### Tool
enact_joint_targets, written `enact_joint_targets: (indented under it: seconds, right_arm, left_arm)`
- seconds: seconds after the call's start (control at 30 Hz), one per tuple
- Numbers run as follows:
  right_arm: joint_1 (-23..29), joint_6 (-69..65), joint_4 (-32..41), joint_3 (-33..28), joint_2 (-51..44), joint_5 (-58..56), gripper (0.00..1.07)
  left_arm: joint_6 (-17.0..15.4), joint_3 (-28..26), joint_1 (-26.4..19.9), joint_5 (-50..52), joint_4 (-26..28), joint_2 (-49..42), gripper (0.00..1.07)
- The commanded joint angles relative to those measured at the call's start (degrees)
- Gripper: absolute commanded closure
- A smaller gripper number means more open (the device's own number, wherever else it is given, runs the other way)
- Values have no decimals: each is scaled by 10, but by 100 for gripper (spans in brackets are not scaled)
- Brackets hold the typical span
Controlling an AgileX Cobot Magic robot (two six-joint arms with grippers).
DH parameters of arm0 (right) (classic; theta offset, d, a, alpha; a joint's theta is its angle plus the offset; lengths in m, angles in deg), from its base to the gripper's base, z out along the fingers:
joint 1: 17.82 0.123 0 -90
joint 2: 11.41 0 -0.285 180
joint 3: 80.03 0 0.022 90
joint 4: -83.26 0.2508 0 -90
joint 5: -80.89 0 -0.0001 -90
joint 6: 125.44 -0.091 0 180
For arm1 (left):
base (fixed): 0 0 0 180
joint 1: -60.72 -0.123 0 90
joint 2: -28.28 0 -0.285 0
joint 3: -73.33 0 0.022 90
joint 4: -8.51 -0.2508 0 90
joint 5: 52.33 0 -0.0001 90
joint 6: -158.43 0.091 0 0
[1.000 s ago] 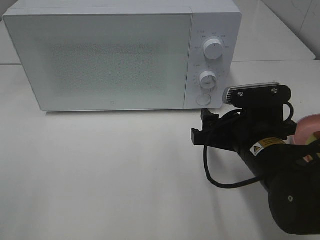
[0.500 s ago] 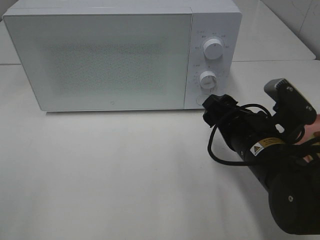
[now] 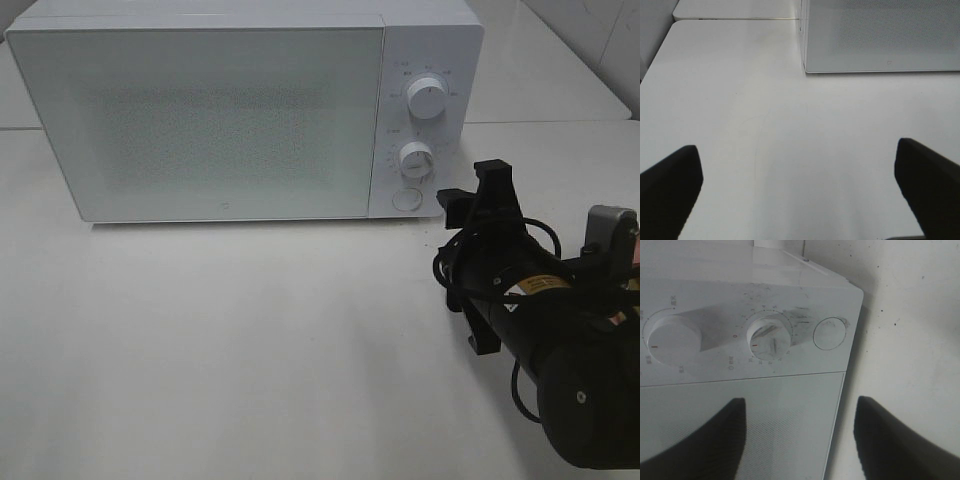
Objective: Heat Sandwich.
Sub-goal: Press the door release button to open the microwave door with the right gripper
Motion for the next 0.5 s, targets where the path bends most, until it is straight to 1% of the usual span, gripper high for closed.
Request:
enact_joint_targets:
  seconds: [0.03, 0.07, 0.1, 0.13, 0.2, 0.33, 0.5]
  right_arm:
    - [2, -18, -3, 4, 0, 10, 68]
    - [1, -19, -3, 4, 0, 4, 83]
    - [1, -23, -3, 4, 0, 3, 92]
    - [1, -23, -3, 4, 0, 3, 92]
    - [1, -40, -3, 4, 0, 3, 107]
    - [1, -49, -2, 4, 0, 3, 107]
    - [-3, -49, 12, 4, 1, -25, 107]
  left_arm:
    - [2, 2, 3, 1, 3, -15, 5]
    - [2, 2, 3, 1, 3, -15, 5]
    - [2, 2, 3, 1, 3, -15, 5]
    - [2, 2, 3, 1, 3, -15, 5]
    - [2, 2, 3, 1, 3, -15, 5]
    - [2, 2, 3, 1, 3, -15, 5]
    - [2, 2, 3, 1, 3, -15, 5]
